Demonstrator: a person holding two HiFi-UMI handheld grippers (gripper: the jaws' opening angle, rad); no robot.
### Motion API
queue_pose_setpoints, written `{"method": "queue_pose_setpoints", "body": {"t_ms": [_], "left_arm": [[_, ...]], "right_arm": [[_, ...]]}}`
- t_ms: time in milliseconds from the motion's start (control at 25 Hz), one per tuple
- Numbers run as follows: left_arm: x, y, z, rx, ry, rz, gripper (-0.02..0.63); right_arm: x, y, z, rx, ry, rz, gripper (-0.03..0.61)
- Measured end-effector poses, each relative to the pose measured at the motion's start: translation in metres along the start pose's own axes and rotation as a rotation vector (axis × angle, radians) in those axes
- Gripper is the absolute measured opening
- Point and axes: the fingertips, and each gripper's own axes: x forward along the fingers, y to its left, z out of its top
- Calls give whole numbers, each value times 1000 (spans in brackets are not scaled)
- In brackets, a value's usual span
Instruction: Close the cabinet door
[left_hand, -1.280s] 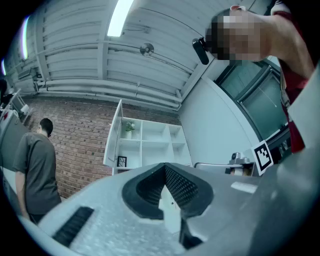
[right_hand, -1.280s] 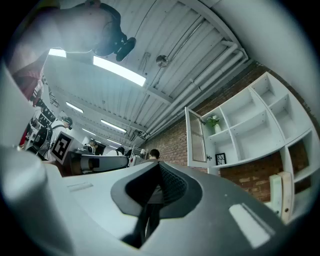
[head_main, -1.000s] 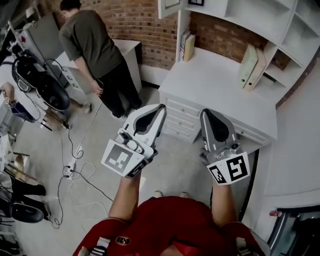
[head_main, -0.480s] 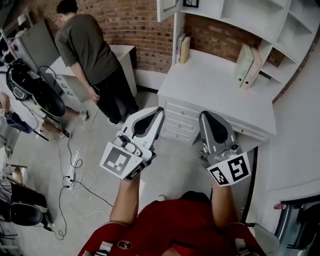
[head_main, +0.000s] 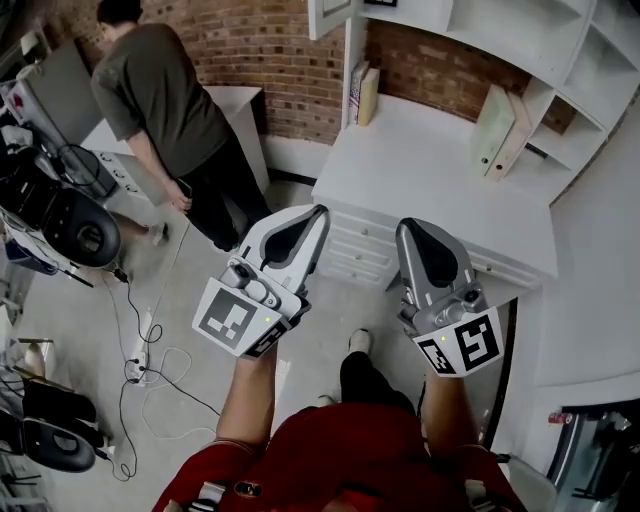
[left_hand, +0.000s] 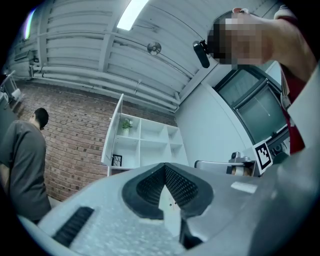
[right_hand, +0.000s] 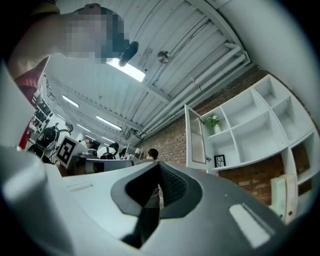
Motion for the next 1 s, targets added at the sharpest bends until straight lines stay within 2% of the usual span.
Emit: {"method": "queue_pose_setpoints", "body": {"t_ms": [320,600,1000], "left_arm": [[80,69,-26,67,50,14,2],[156,128,-46,91,58,44,3],[209,194,-54,118,62,75,3]], "right_arm": [[61,-93,-26,38,-51,-7,13],[119,-165,-51,51,-68,39,12],[177,-215,-74,50,-64,76,12]]}}
